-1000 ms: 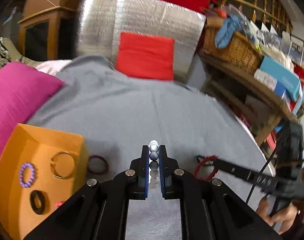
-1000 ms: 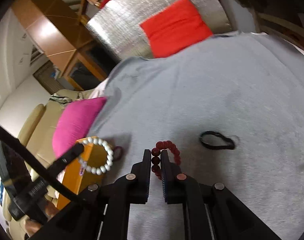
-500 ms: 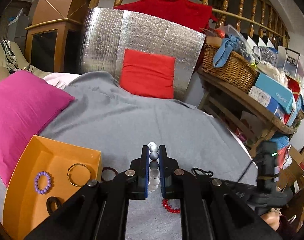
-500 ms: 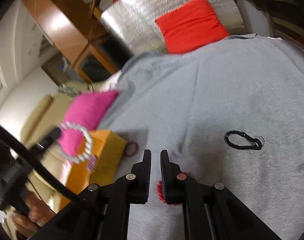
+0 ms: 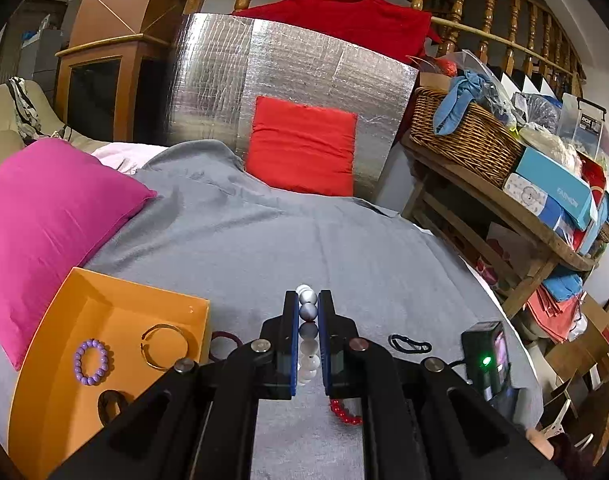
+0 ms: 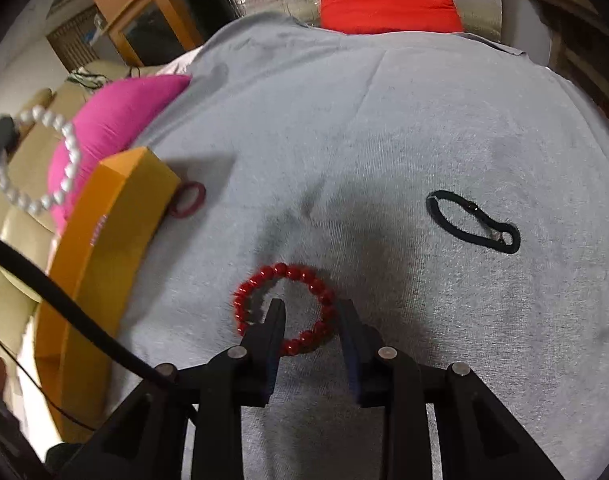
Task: Organize jewelry
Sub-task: 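Lift both bracelets and carry them toward the orange box with both tools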
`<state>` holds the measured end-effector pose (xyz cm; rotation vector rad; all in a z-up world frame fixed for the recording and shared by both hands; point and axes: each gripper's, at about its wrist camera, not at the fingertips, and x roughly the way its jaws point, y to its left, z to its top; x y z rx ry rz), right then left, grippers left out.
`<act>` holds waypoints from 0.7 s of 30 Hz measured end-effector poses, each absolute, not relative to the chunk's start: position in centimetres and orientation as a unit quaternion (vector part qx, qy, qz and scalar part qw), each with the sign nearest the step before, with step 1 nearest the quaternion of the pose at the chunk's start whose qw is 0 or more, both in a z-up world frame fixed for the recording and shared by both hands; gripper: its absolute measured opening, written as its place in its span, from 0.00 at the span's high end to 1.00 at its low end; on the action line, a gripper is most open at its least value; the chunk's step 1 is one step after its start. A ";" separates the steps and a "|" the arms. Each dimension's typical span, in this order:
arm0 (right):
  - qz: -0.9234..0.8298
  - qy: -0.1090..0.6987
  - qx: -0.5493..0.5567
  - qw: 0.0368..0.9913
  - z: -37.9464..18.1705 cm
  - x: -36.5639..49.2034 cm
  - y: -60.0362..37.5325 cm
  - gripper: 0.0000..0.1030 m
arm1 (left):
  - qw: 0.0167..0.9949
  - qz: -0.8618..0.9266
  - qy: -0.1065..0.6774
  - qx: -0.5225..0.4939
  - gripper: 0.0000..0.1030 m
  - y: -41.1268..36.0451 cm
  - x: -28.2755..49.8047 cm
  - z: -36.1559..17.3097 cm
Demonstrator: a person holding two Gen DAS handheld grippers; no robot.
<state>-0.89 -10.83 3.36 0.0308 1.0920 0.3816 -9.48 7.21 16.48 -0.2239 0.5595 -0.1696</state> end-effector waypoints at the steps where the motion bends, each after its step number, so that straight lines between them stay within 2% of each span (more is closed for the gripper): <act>1: 0.179 0.520 0.008 0.835 2.9 -0.9 -10.6 0.72 | 0.951 -0.082 0.276 -0.111 0.91 7.3 -9.5 16.5; 3: 0.170 0.515 -0.013 0.840 2.5 -1.1 -10.0 0.89 | 0.952 -0.078 0.275 -0.112 0.91 7.5 -9.5 16.5; 4: 0.167 0.510 -0.024 0.843 2.5 -1.2 -9.8 0.90 | 0.952 -0.075 0.274 -0.113 0.91 7.7 -9.6 16.6; 21: 0.227 0.405 0.068 0.883 7.9 -2.6 -8.5 0.90 | 0.961 -0.005 0.239 -0.139 0.91 15.4 -13.3 18.8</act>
